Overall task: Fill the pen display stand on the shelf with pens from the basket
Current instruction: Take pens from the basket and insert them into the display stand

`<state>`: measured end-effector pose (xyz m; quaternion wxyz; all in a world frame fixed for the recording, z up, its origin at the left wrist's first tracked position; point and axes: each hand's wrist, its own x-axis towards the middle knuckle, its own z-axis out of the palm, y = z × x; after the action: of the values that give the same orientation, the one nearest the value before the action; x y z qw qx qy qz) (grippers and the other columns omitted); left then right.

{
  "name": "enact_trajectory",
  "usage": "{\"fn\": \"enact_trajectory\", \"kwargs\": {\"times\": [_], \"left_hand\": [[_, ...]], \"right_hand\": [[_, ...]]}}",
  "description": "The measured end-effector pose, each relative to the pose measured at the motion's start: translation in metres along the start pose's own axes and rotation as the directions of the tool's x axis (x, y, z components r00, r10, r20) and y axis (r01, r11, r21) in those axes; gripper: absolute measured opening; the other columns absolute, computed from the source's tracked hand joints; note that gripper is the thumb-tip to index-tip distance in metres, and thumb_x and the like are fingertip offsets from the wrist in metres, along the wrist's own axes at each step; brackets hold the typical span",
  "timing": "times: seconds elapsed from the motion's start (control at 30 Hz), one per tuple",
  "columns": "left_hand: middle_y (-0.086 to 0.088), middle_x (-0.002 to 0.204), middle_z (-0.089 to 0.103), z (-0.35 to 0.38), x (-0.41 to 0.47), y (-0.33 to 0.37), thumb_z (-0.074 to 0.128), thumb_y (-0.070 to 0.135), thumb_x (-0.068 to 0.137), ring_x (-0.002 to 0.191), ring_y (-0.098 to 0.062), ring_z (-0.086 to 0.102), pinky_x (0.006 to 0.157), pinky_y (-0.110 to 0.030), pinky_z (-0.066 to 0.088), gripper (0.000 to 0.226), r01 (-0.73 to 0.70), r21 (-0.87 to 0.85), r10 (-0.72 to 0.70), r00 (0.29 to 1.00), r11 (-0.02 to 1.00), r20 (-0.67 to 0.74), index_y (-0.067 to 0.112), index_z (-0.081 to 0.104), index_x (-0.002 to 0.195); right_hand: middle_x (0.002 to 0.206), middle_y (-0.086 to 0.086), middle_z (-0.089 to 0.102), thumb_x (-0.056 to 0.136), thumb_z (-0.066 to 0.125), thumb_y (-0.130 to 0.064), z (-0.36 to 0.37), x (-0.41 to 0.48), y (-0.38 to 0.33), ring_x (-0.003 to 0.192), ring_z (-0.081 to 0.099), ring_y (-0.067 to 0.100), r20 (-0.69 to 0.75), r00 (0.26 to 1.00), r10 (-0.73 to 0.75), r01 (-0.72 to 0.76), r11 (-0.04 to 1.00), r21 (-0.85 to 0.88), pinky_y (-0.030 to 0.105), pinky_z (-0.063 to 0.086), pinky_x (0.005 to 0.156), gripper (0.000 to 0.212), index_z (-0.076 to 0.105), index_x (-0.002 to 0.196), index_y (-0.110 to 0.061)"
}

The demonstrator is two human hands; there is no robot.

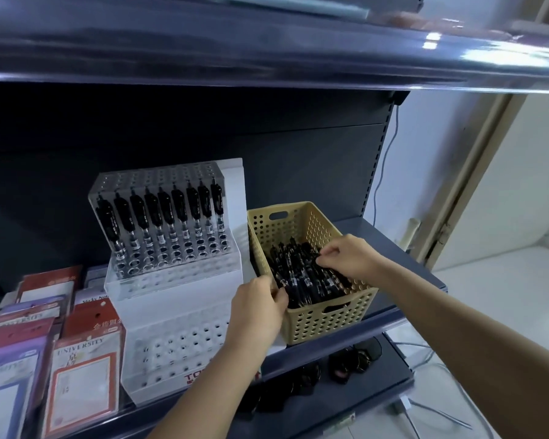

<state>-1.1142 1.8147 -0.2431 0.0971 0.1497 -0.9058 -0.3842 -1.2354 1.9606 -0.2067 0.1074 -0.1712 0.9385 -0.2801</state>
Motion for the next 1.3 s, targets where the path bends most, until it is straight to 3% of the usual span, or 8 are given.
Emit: {"fn": "enact_trajectory", "kwargs": {"times": [0.07, 0.17, 0.27, 0.57, 0.77, 0.93, 1.07, 1.3], "left_hand": [[-0.006, 0.071, 0.061, -0.002, -0.001, -0.001, 0.054, 0.021, 0.090, 0.068, -0.031, 0.067, 0.067, -0.044, 0.053, 0.035, 0.011, -0.069, -0.011, 1.000, 0.998, 0.003, 0.027, 0.036, 0.060], [0.007, 0.075, 0.055, -0.003, -0.005, -0.003, 0.058, 0.023, 0.090, 0.072, -0.031, 0.068, 0.075, -0.046, 0.056, 0.030, 0.051, -0.177, -0.051, 0.999, 0.983, 0.002, 0.039, 0.042, 0.069], [0.009, 0.085, 0.063, -0.004, -0.005, -0.003, 0.061, 0.026, 0.089, 0.071, -0.023, 0.069, 0.077, -0.041, 0.056, 0.022, 0.095, -0.262, -0.095, 0.995, 0.960, 0.014, 0.021, 0.061, 0.109], [0.001, 0.104, 0.071, -0.001, -0.001, -0.009, 0.061, 0.031, 0.088, 0.074, -0.016, 0.069, 0.079, -0.037, 0.056, 0.043, 0.104, -0.274, -0.104, 0.995, 0.956, 0.016, 0.018, 0.053, 0.127], [0.002, 0.102, 0.071, 0.001, 0.000, -0.010, 0.061, 0.031, 0.088, 0.076, -0.019, 0.069, 0.079, -0.038, 0.056, 0.042, 0.101, -0.276, -0.102, 0.995, 0.956, 0.009, 0.017, 0.053, 0.127], [0.001, 0.100, 0.071, 0.001, 0.001, -0.010, 0.061, 0.030, 0.088, 0.075, -0.019, 0.069, 0.077, -0.038, 0.057, 0.043, 0.096, -0.274, -0.097, 0.995, 0.957, 0.009, 0.015, 0.052, 0.128], [-0.001, 0.102, 0.070, 0.002, 0.001, -0.009, 0.062, 0.029, 0.088, 0.076, -0.018, 0.068, 0.075, -0.039, 0.058, 0.047, 0.083, -0.283, -0.087, 0.996, 0.956, -0.003, 0.012, 0.051, 0.131], [0.001, 0.100, 0.069, 0.000, -0.001, -0.008, 0.060, 0.030, 0.089, 0.074, -0.018, 0.068, 0.074, -0.038, 0.058, 0.046, 0.068, -0.245, -0.071, 0.997, 0.967, -0.003, 0.012, 0.050, 0.131]], "right_hand": [[0.107, 0.021, 0.066, 0.087, 0.061, -0.030, 0.007, 0.017, -0.002, 0.098, 0.063, 0.035, 0.030, 0.996, 0.080, -0.079, 0.996, -0.028, 0.039, 0.051, 0.080, 0.042, 0.062, 0.106, 0.008], [0.076, 0.009, 0.057, 0.085, 0.065, -0.033, 0.020, 0.033, -0.001, 0.067, 0.054, 0.021, 0.099, 0.982, 0.162, -0.151, 0.983, -0.109, 0.027, 0.039, 0.054, 0.034, 0.055, 0.074, -0.002], [0.063, 0.002, 0.048, 0.083, 0.068, -0.031, 0.032, 0.041, -0.001, 0.065, 0.049, 0.018, 0.143, 0.968, 0.204, -0.179, 0.970, -0.167, 0.022, 0.033, 0.047, 0.035, 0.047, 0.063, -0.010], [0.116, 0.012, 0.060, 0.083, 0.070, -0.026, 0.047, 0.052, -0.004, 0.107, 0.057, 0.026, 0.226, 0.936, 0.270, -0.221, 0.950, -0.222, 0.032, 0.046, 0.086, 0.045, 0.057, 0.117, -0.001], [0.081, 0.011, 0.053, 0.083, 0.061, -0.007, 0.047, 0.056, -0.010, 0.069, 0.052, 0.023, 0.271, 0.915, 0.299, -0.257, 0.950, -0.179, 0.027, 0.041, 0.054, 0.014, 0.055, 0.095, -0.002], [0.100, 0.016, 0.054, 0.085, 0.057, -0.013, 0.051, 0.061, -0.012, 0.090, 0.059, 0.028, 0.285, 0.901, 0.327, -0.276, 0.939, -0.204, 0.030, 0.046, 0.070, 0.019, 0.053, 0.100, -0.002], [0.087, 0.011, 0.047, 0.088, 0.050, -0.010, 0.049, 0.061, -0.010, 0.075, 0.049, 0.024, 0.290, 0.896, 0.335, -0.282, 0.936, -0.210, 0.027, 0.041, 0.058, 0.006, 0.048, 0.088, -0.005], [0.095, 0.010, 0.050, 0.079, 0.051, -0.027, 0.037, 0.058, 0.001, 0.084, 0.049, 0.024, 0.216, 0.924, 0.316, -0.354, 0.920, 0.167, 0.033, 0.039, 0.071, 0.029, 0.050, 0.099, -0.006]]}}
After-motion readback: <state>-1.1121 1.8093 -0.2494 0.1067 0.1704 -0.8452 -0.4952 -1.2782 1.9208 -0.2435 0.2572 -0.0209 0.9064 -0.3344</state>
